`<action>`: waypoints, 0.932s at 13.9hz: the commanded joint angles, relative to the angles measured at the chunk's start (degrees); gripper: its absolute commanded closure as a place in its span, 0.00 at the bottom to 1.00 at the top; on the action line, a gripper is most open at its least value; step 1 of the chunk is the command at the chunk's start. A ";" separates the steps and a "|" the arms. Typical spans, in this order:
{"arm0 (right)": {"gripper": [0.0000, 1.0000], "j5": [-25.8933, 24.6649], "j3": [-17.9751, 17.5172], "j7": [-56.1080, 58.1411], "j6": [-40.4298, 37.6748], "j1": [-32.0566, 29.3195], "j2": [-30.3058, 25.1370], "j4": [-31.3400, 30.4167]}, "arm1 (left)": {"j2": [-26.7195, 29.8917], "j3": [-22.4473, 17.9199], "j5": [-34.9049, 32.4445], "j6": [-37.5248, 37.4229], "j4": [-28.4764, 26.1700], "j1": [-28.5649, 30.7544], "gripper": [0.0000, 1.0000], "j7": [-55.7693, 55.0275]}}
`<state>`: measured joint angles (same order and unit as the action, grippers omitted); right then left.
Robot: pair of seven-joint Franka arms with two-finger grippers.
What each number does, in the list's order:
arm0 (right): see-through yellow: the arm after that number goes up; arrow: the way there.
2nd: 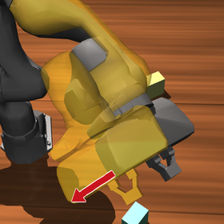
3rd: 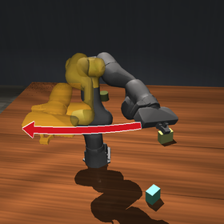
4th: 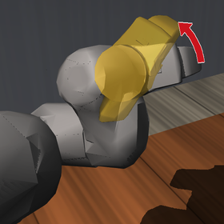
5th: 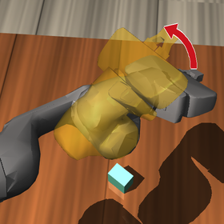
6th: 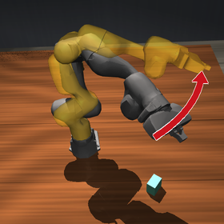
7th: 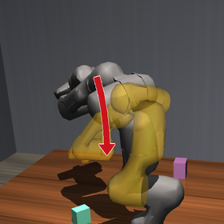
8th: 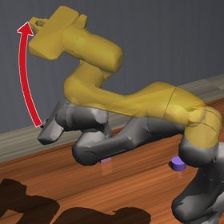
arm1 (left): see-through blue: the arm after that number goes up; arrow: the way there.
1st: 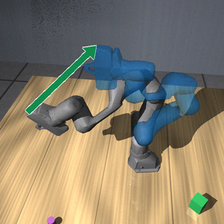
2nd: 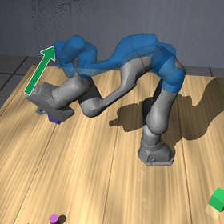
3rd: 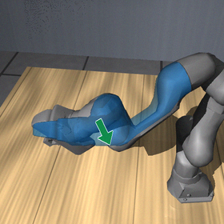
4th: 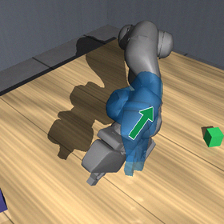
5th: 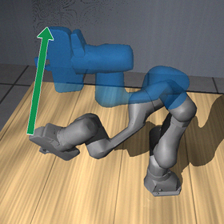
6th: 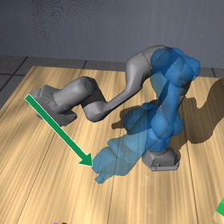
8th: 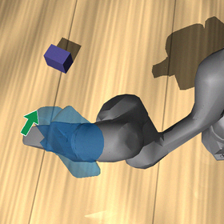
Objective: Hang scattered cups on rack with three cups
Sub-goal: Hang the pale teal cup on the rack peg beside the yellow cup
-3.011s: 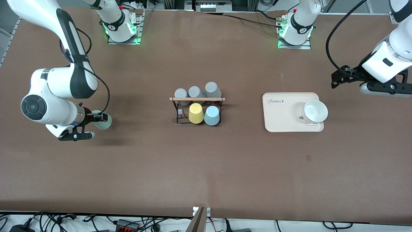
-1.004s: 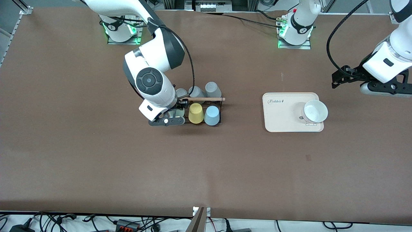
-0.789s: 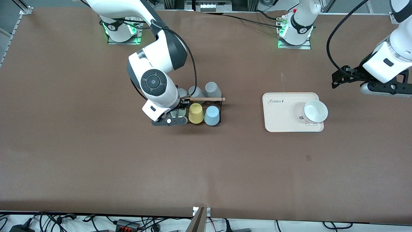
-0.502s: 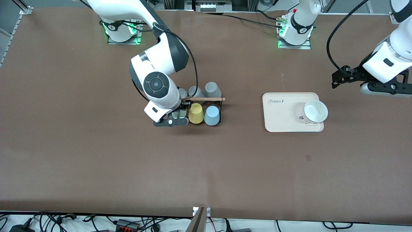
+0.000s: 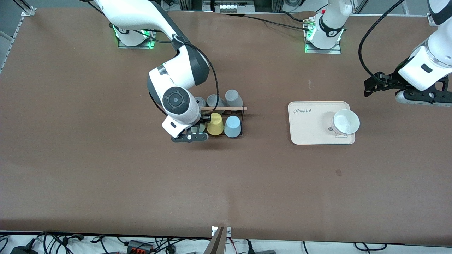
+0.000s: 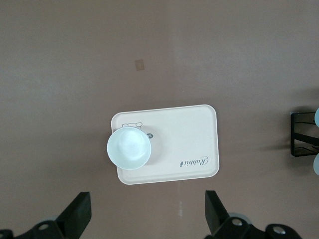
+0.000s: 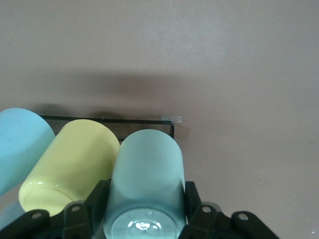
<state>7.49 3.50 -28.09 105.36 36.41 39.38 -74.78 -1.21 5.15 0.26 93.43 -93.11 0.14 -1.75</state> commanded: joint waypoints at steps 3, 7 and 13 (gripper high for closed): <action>0.77 1.92 0.36 -0.47 0.82 0.51 2.19 1.83 | -0.19 0.21 -0.79 -1.14 1.18 0.04 0.00 1.04; 0.00 1.92 0.45 -0.56 0.12 -0.19 1.32 1.92 | -0.19 0.21 -0.79 -1.23 1.18 -0.23 0.00 0.96; 0.00 1.65 1.24 -0.12 -2.95 -3.09 -3.08 3.76 | -0.19 0.30 -0.79 -1.23 1.26 -0.40 0.00 0.96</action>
<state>8.41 4.91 -28.14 105.31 35.26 38.58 -72.25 -1.21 5.34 0.26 93.43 -93.09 -0.18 -1.72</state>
